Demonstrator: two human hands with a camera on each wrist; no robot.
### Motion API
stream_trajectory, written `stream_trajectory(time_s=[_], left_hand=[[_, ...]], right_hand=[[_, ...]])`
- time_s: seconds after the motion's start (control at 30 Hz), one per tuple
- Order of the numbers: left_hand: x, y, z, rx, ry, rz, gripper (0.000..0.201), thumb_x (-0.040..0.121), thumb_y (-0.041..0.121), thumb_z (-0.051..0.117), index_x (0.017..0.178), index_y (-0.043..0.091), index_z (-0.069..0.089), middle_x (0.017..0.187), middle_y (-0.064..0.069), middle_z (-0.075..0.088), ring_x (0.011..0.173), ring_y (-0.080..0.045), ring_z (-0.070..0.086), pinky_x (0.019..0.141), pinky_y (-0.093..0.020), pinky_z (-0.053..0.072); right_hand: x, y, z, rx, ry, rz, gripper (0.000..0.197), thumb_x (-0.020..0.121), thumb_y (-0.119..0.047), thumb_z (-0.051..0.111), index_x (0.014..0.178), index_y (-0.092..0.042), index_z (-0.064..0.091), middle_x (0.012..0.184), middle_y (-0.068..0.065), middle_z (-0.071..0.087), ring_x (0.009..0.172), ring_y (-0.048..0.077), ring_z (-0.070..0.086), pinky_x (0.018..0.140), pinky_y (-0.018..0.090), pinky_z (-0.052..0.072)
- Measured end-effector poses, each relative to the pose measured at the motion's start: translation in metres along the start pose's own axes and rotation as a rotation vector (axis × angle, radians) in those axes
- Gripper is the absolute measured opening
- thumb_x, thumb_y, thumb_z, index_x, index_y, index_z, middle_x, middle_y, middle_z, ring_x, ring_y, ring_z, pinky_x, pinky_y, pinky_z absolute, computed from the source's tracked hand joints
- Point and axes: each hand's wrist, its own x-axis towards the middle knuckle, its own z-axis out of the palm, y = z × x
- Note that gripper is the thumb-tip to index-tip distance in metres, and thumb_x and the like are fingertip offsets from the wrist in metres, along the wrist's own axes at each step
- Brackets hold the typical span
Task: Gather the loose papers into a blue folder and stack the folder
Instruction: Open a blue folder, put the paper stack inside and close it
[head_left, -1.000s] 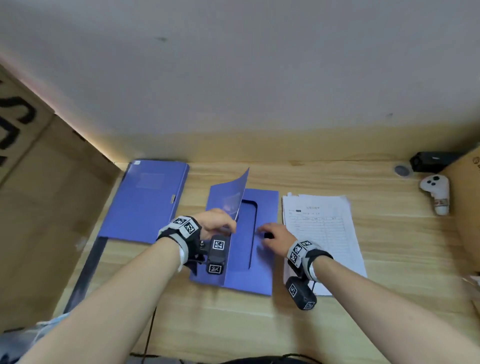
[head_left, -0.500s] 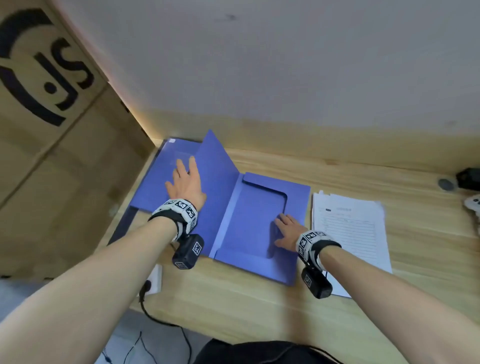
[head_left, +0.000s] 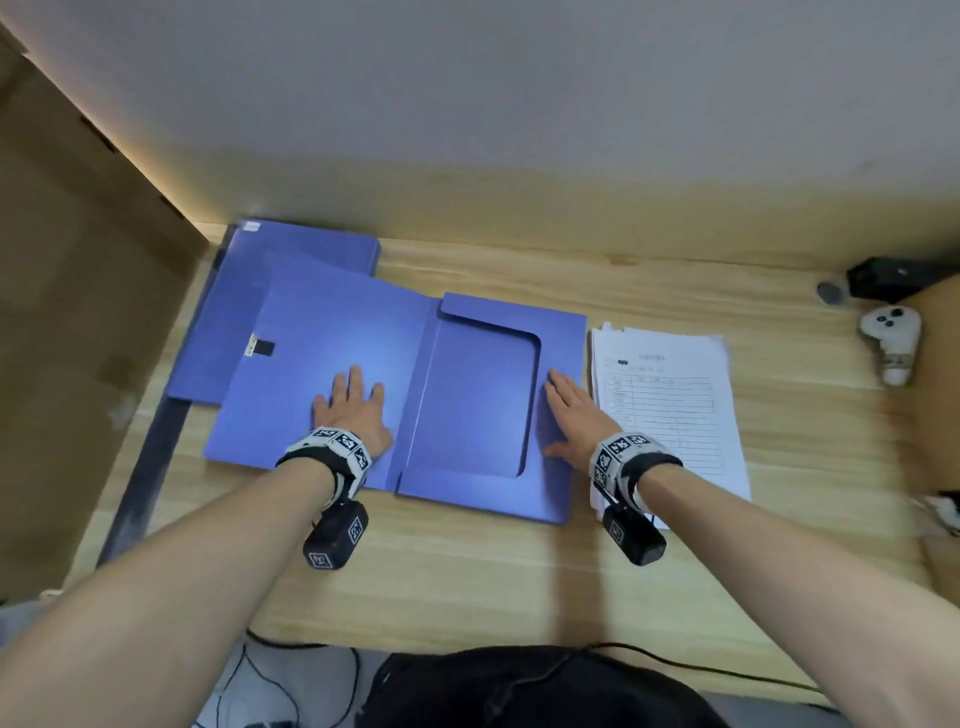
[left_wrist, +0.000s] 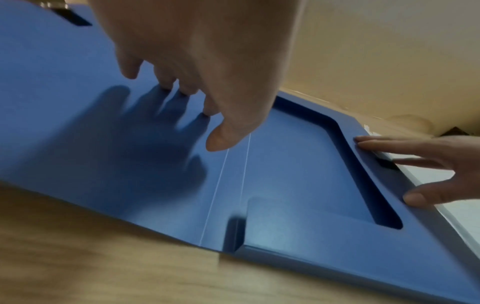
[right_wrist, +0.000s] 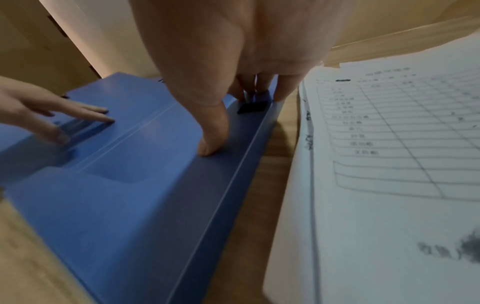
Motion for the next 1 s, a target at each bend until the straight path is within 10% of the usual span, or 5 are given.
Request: stream_trajectory(time_s=[0.13, 0.33, 0.63, 0.83, 1.0], left_hand=[[0.006, 0.015, 0.002, -0.068, -0.034, -0.048, 0.073, 0.091, 0.035, 0.046, 0.155, 0.017, 0.014, 0.164, -0.016, -0.011, 0.152, -0.036, -0.003, 0.117, -0.052, 0.016], [0.003, 0.062, -0.044, -0.461, 0.253, 0.037, 0.037, 0.088, 0.02, 0.049, 0.122, 0.01, 0.06, 0.133, -0.013, 0.056, 0.122, -0.035, 0.051, 0.095, -0.044, 0.044], [-0.018, 0.204, -0.061, -1.04, 0.137, 0.361, 0.032, 0.09, 0.004, 0.051, 0.115, 0.015, 0.067, 0.117, -0.001, 0.07, 0.106, -0.017, 0.064, 0.094, -0.03, 0.05], [-0.033, 0.276, -0.046, -1.097, -0.042, 0.33, 0.033, 0.089, 0.004, 0.051, 0.12, 0.006, 0.062, 0.114, -0.023, 0.066, 0.102, -0.038, 0.063, 0.092, -0.049, 0.052], [-0.029, 0.308, -0.031, -1.118, -0.146, 0.173, 0.063, 0.075, 0.024, 0.057, 0.136, 0.012, 0.045, 0.145, -0.005, 0.046, 0.118, -0.026, 0.056, 0.096, -0.042, 0.051]], right_hand=[[0.006, 0.009, -0.008, 0.058, -0.005, -0.011, 0.1, 0.085, -0.028, 0.071, 0.155, -0.007, 0.002, 0.164, 0.007, -0.01, 0.151, 0.023, -0.005, 0.12, 0.029, 0.004], [-0.01, 0.035, -0.023, 0.314, 0.239, 0.031, 0.064, 0.087, -0.019, 0.062, 0.146, -0.011, 0.037, 0.157, 0.005, 0.028, 0.144, 0.023, 0.029, 0.118, 0.034, 0.025], [-0.067, 0.134, -0.018, 0.469, 0.496, 0.541, 0.058, 0.083, -0.01, 0.062, 0.137, -0.003, 0.042, 0.141, 0.015, 0.043, 0.131, 0.031, 0.04, 0.111, 0.04, 0.033], [-0.087, 0.174, -0.009, 0.578, 0.426, 0.776, 0.053, 0.08, -0.021, 0.068, 0.125, -0.002, 0.048, 0.127, 0.017, 0.048, 0.114, 0.032, 0.048, 0.1, 0.041, 0.041], [-0.081, 0.183, -0.001, 0.711, 0.351, 0.764, 0.044, 0.074, -0.034, 0.064, 0.109, -0.006, 0.06, 0.112, 0.012, 0.062, 0.093, 0.028, 0.059, 0.077, 0.032, 0.048]])
